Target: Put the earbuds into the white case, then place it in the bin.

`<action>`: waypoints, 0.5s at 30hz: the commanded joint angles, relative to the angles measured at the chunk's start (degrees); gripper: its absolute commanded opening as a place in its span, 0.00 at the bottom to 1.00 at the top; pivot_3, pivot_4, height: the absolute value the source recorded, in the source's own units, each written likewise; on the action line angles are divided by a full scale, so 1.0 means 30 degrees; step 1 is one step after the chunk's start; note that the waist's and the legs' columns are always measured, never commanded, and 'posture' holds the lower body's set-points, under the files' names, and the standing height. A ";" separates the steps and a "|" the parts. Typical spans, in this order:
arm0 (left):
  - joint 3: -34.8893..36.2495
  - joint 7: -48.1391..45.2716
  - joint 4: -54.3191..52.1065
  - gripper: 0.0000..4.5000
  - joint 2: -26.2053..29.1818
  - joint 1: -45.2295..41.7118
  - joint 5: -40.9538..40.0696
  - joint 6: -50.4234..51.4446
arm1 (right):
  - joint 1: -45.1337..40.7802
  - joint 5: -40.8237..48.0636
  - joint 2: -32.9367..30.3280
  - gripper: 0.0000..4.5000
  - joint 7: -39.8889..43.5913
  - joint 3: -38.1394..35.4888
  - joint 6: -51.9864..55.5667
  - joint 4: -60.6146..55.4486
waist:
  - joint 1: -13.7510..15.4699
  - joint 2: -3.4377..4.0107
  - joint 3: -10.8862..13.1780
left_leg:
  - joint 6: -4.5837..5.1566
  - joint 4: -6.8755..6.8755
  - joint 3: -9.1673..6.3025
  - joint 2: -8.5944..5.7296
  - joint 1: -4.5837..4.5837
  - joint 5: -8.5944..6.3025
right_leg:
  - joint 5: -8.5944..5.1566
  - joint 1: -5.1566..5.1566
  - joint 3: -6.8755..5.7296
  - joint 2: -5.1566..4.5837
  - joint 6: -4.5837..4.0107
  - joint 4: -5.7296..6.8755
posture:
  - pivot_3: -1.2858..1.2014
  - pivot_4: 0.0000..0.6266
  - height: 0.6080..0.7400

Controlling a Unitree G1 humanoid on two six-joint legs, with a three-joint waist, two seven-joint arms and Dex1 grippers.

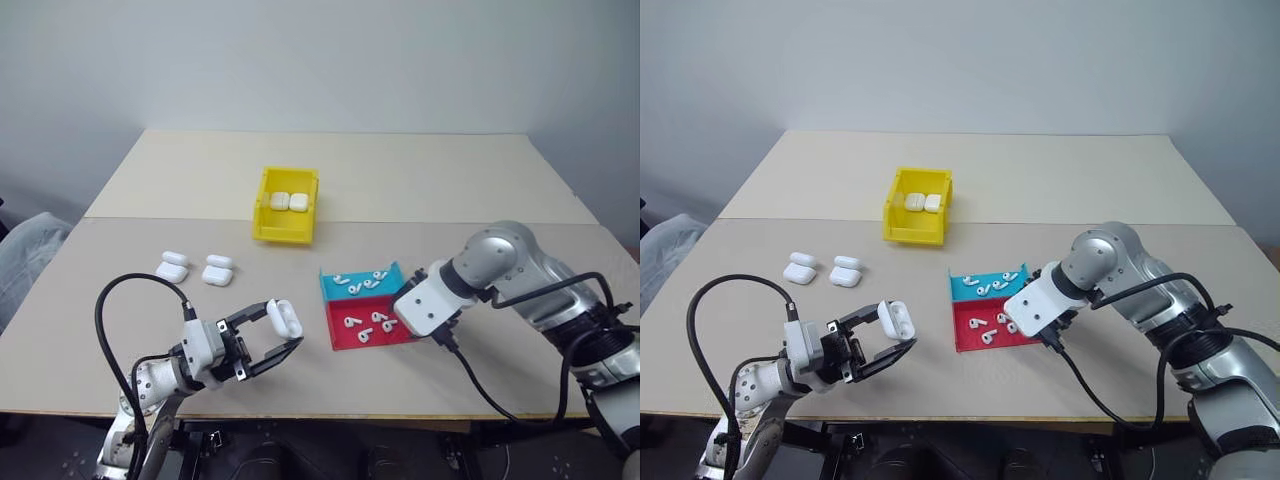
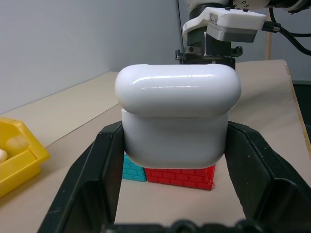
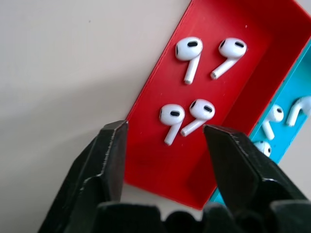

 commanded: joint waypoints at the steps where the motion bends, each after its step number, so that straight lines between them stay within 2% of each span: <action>1: 0.0028 0.0276 -0.1116 0.62 0.0086 0.0180 0.0002 -0.0019 | -0.0640 -0.0497 0.0311 0.68 0.0285 0.0018 -0.0418 0.0296 | -0.0005 0.0000 0.0000 | 0.0001 0.0000 -0.0001 0.0000 0.0000 -0.0001 | 0.0000 -0.0001 -0.0001 0.0000 0.0000 0.0002 | 0.52 0.24 1.00; 10: 0.0121 0.1174 -0.1711 0.62 0.0152 0.0292 0.0429 0.0282 | -0.1182 -0.1386 0.1210 0.68 0.0342 0.0548 -0.1070 0.1756 | -0.0029 0.0002 0.0000 | 0.0002 -0.0002 0.0000 0.0000 0.0000 -0.0001 | -0.0001 0.0001 -0.0007 0.0002 -0.0001 -0.0001 | 0.52 0.24 1.00; 14: 0.0087 0.1369 -0.1944 0.62 0.0244 0.0328 0.0448 0.0502 | -0.1376 -0.1572 0.1521 0.47 0.0338 0.0709 -0.1266 0.2190 | -0.0040 0.0002 0.0000 | 0.0001 -0.0003 0.0000 0.0000 -0.0002 -0.0001 | 0.0000 -0.0001 -0.0008 0.0002 -0.0001 0.0000 | 0.52 0.24 1.00; 15: 0.0084 0.1398 -0.1993 0.62 0.0264 0.0344 0.0442 0.0539 | -0.1393 -0.1623 0.1575 0.47 0.0312 0.0716 -0.1280 0.2251 | -0.0043 0.0002 0.0000 | 0.0001 -0.0002 0.0000 0.0000 -0.0002 -0.0001 | -0.0001 -0.0002 -0.0008 0.0003 -0.0001 0.0000 | 0.52 0.24 1.00</action>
